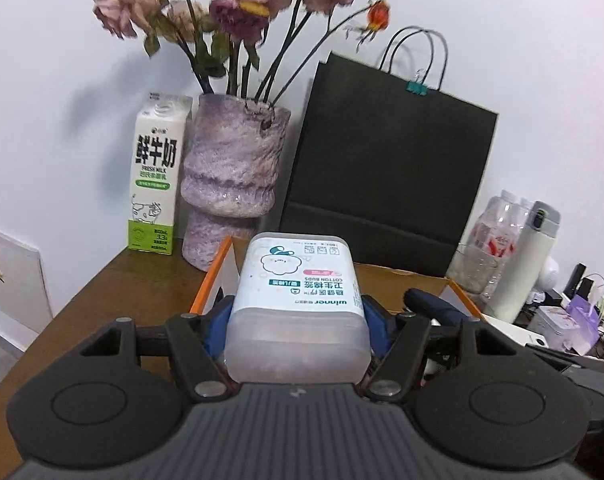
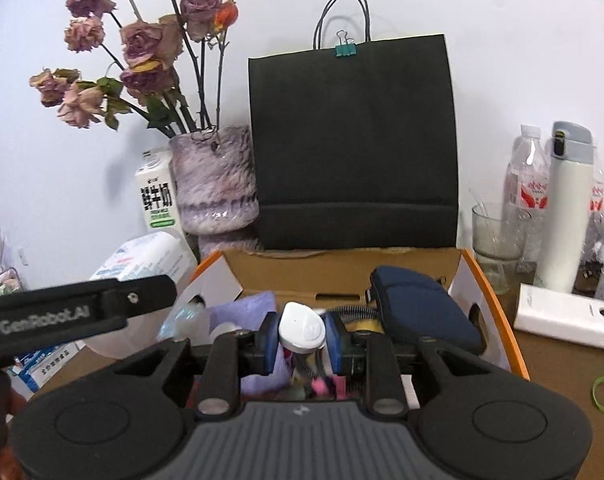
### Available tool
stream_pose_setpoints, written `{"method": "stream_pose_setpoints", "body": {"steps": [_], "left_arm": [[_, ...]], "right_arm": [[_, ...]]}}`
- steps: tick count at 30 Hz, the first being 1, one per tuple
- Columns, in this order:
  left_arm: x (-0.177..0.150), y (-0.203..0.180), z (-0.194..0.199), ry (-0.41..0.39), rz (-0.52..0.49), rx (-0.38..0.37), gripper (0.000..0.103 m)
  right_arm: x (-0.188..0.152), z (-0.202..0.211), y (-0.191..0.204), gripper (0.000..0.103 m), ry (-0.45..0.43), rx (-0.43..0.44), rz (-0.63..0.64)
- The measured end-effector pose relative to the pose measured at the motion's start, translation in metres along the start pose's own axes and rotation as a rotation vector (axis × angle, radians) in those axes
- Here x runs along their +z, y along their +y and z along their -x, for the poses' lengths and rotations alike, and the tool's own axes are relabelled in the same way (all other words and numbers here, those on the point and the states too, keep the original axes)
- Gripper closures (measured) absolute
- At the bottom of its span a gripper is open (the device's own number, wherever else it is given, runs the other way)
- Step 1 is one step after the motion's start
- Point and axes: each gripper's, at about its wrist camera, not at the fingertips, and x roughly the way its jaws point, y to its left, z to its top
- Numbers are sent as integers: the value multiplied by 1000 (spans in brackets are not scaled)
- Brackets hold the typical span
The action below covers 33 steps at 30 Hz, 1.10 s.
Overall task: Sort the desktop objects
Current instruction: 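Lower the wipes pack and earbud case into the box and open both tools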
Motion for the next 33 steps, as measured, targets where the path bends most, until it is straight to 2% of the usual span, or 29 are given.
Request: {"method": "stream_pose_setpoints", "body": {"steps": [7,9,11,12,14,17,26,33], "left_arm": [[3,4,-41,44,-40,3,36],[4,6,-49,62,-44,1,32],[4,8,-51,52,-48,14,3],[5,8,-50,31,-58,25,1],[7,7,-45,-6,-76,42,0],[11,9,-39,-22,-51,45,0],[12,17,-30,24,-20,48,0],[2,27,4,0,-19,44,0]], "right_arm": [[5,-43,-2,78,43,7,39],[6,-50,-2,71,54,-11,54],[7,-53,-4,26,53,-22,60],[6,-52,-5,14,47,-12,59],[7,-50,-3,10,39,-20,63],[7,-47,0,0,33,-52,78],[4,-31,5,0,28,-44,81],[-11,-5,8,0,24,-31,65]]}}
